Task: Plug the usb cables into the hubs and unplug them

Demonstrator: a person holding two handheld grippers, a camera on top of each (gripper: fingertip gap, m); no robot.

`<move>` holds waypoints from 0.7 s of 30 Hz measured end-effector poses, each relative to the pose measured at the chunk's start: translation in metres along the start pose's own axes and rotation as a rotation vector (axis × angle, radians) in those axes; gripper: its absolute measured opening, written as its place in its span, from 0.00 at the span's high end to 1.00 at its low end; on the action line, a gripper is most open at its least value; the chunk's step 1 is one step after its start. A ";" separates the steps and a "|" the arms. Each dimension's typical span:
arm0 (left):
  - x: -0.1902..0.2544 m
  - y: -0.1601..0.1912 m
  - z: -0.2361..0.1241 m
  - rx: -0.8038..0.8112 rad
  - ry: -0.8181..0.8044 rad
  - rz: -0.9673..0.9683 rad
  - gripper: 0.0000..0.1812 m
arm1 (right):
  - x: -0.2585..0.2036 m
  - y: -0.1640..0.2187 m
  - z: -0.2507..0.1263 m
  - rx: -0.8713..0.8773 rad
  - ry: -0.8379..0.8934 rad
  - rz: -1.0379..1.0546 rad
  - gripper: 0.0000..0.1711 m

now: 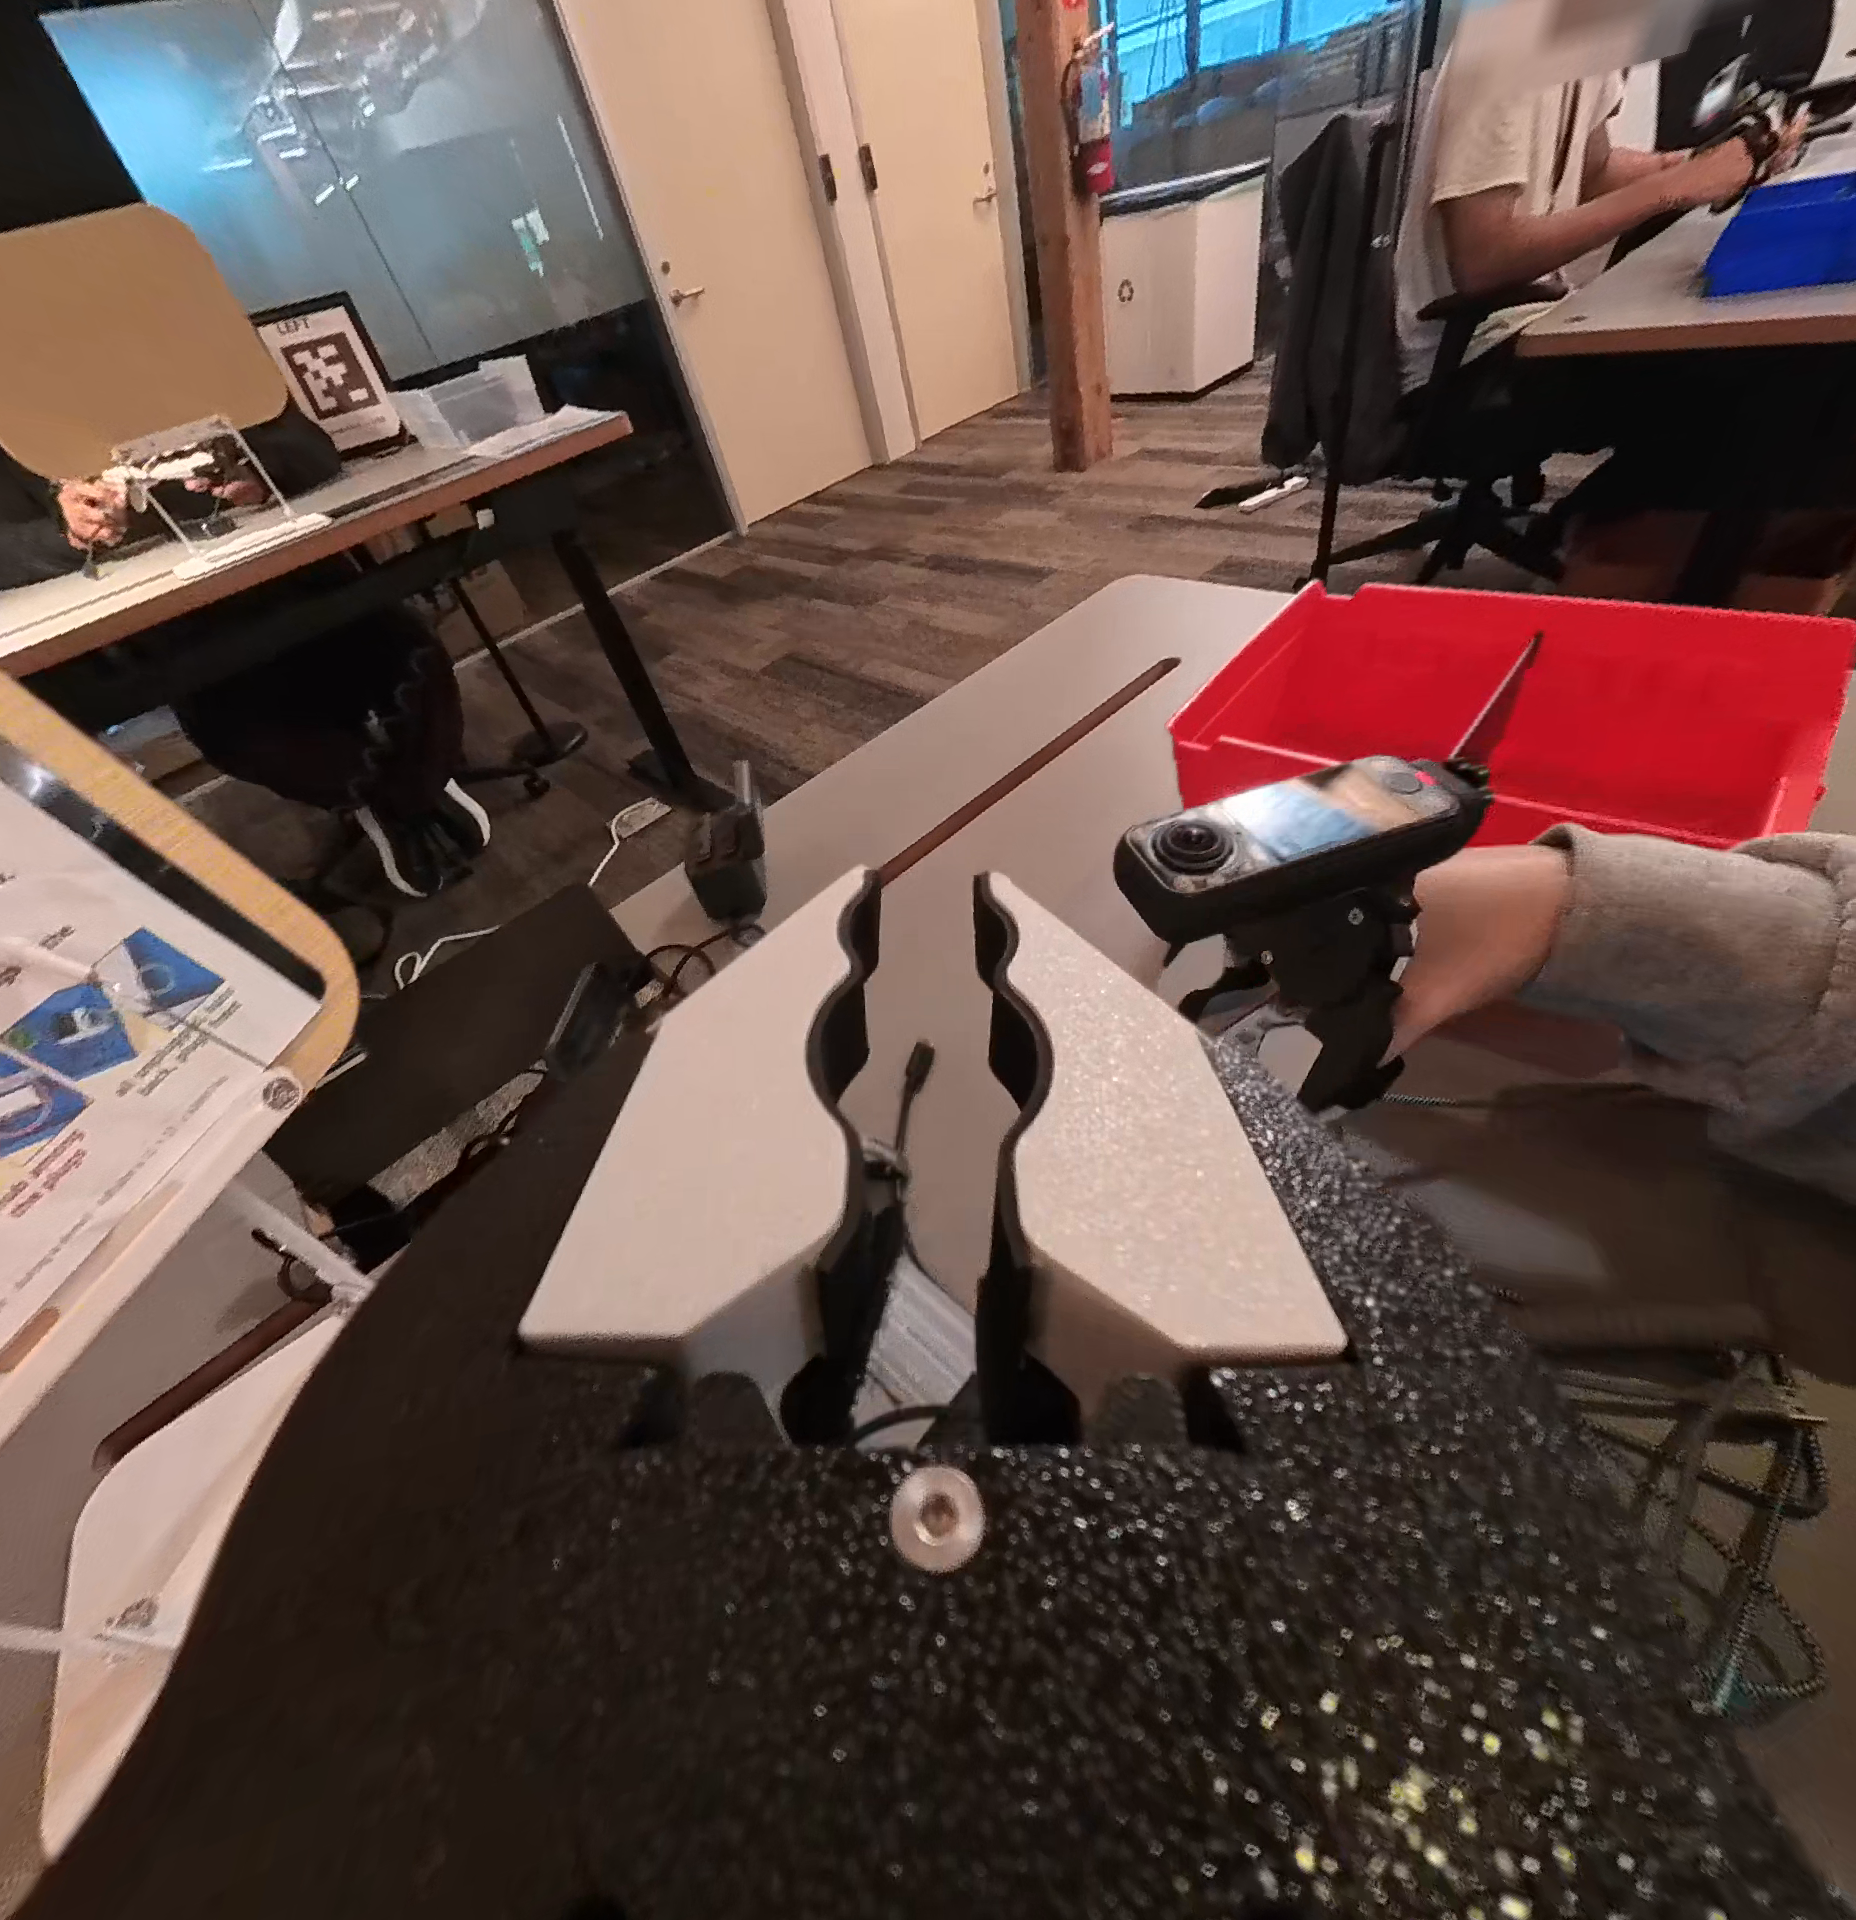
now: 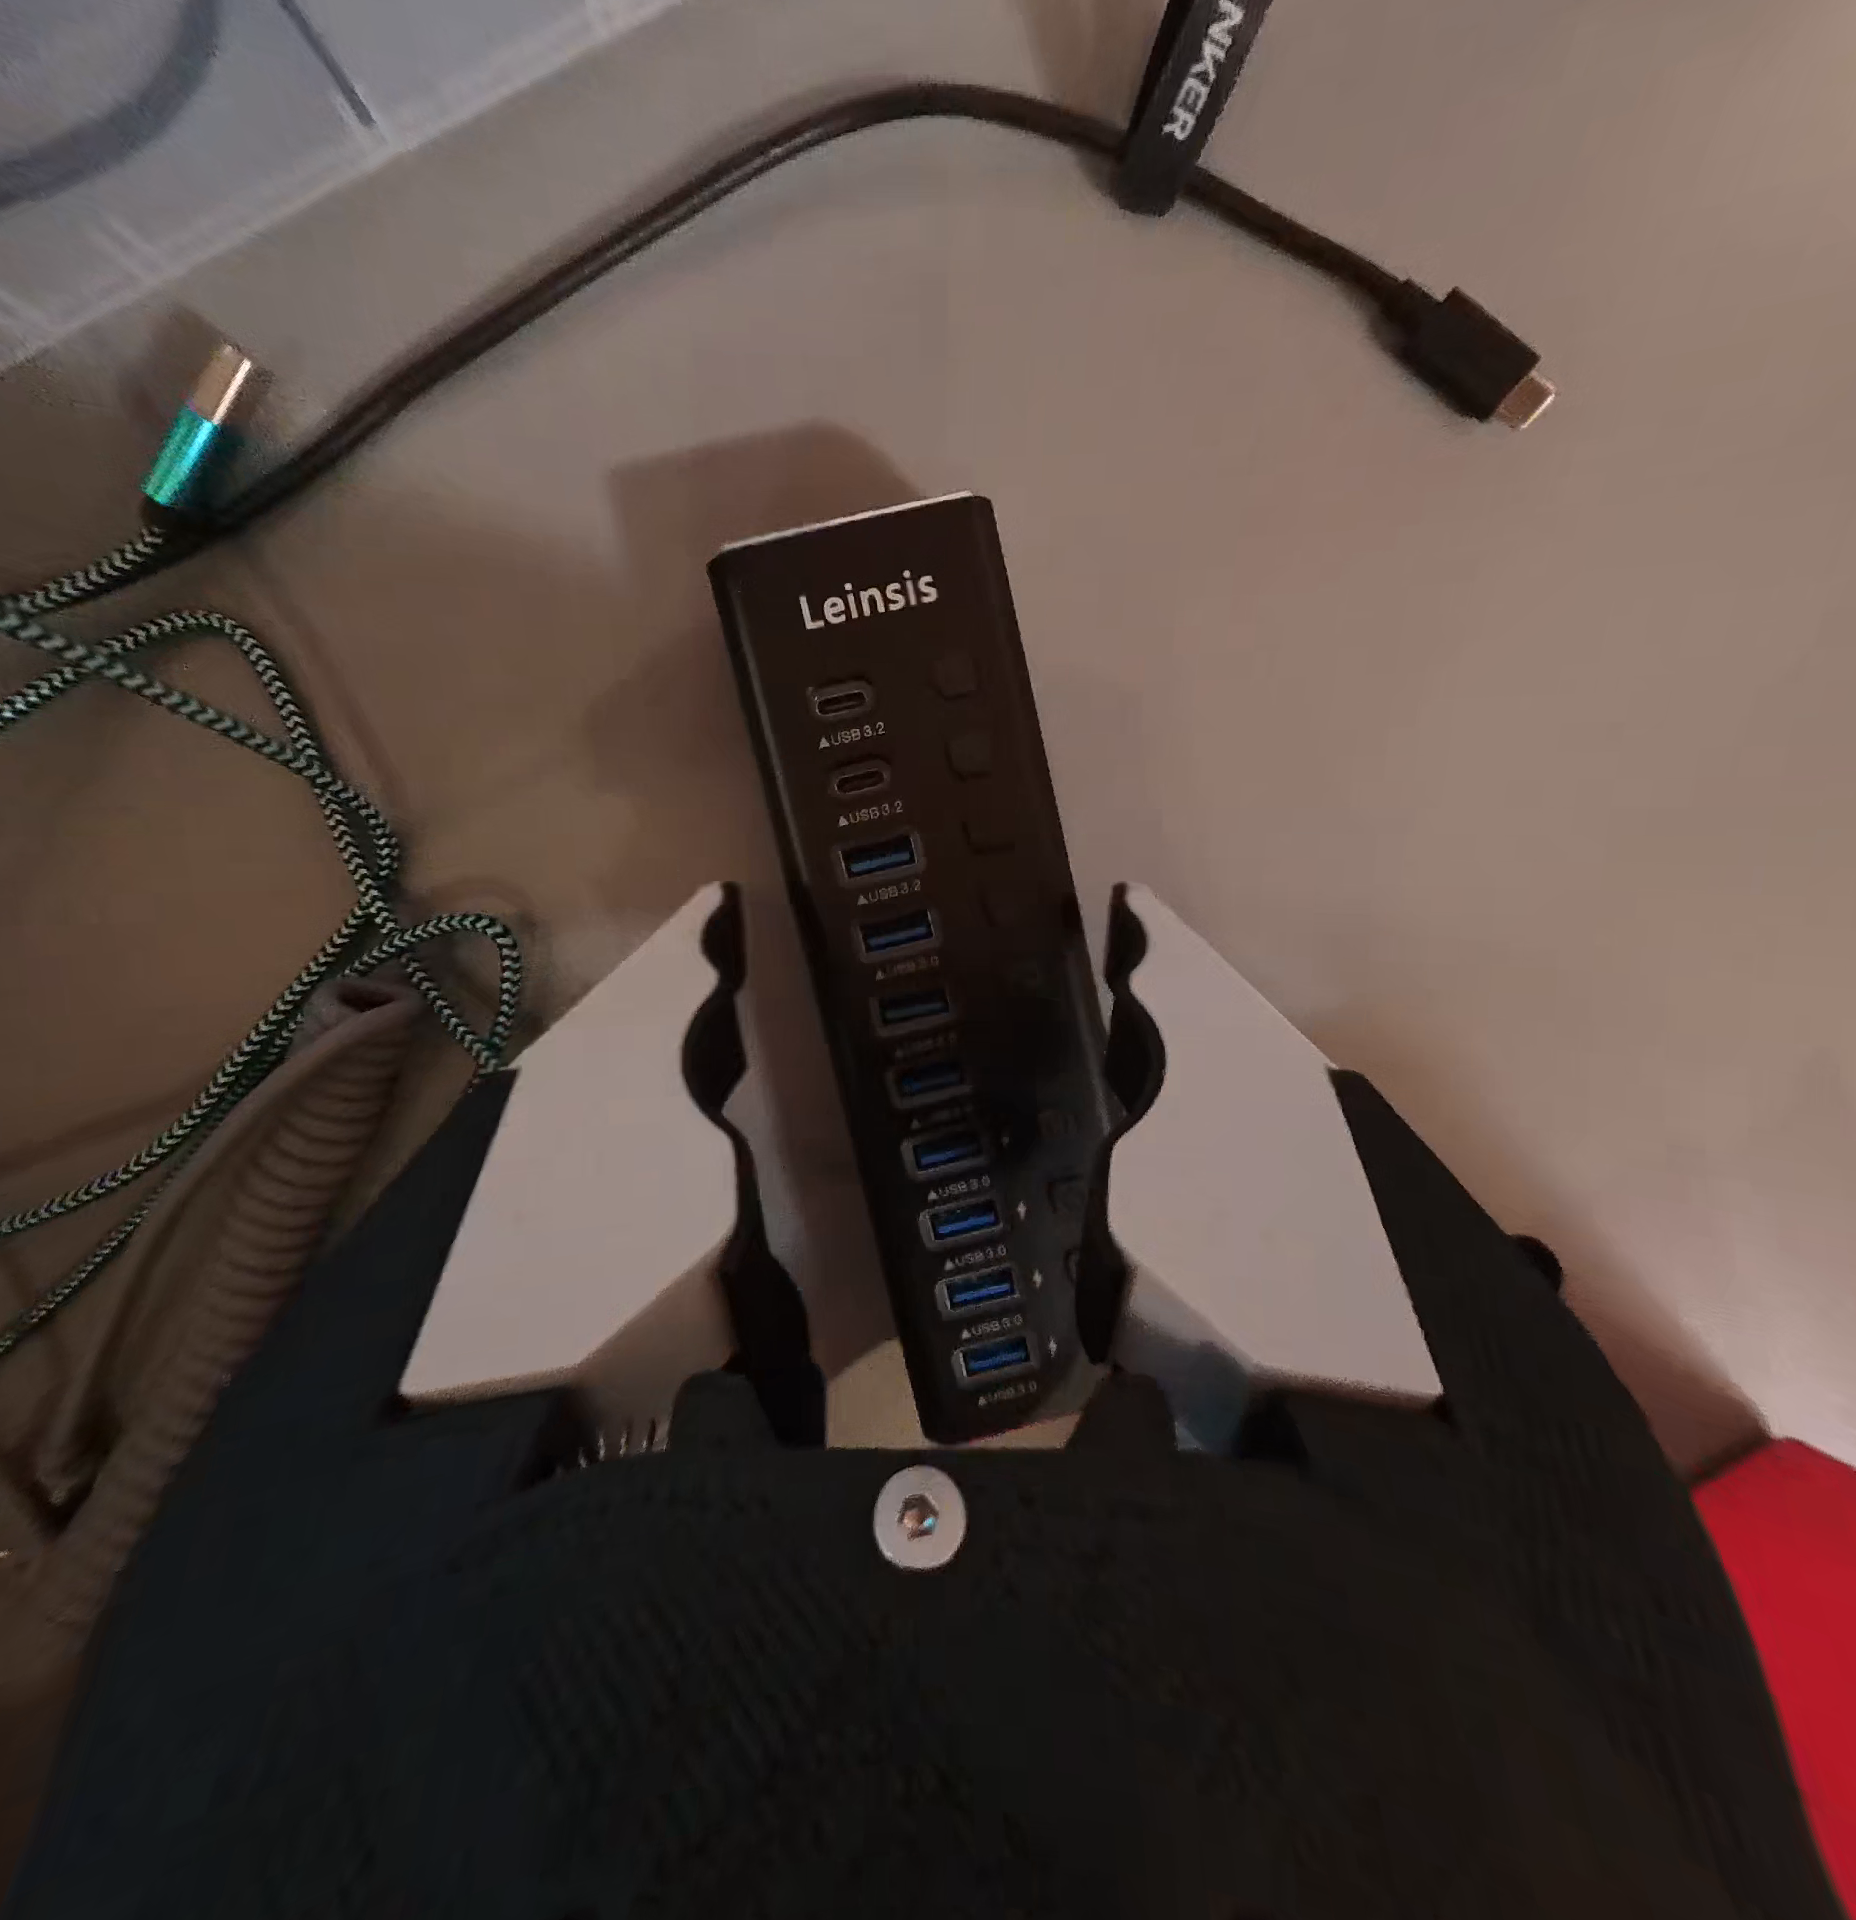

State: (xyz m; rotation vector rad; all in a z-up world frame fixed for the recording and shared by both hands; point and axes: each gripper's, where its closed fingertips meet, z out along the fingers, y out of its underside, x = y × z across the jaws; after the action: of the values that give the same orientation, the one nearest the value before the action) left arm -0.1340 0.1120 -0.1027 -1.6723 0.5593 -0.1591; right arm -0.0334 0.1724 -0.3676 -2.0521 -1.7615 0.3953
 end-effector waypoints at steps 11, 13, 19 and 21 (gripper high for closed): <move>-0.023 0.005 0.010 0.133 0.127 -0.273 0.89 | -0.001 -0.004 0.002 -0.057 -0.051 -0.246 0.69; -0.024 0.007 0.014 0.139 0.143 -0.305 0.90 | -0.001 -0.005 0.003 -0.050 -0.060 -0.312 0.69; -0.024 0.014 0.021 0.107 0.141 -0.310 0.91 | -0.003 -0.007 0.002 -0.009 -0.080 -0.546 0.69; -0.024 0.014 0.022 0.106 0.145 -0.313 0.91 | -0.006 -0.008 0.002 -0.017 -0.090 -0.587 0.69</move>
State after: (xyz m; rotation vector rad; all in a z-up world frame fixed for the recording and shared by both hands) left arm -0.1497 0.1413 -0.1155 -1.6441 0.3854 -0.5320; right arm -0.0429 0.1676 -0.3660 -1.4420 -2.3085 0.2910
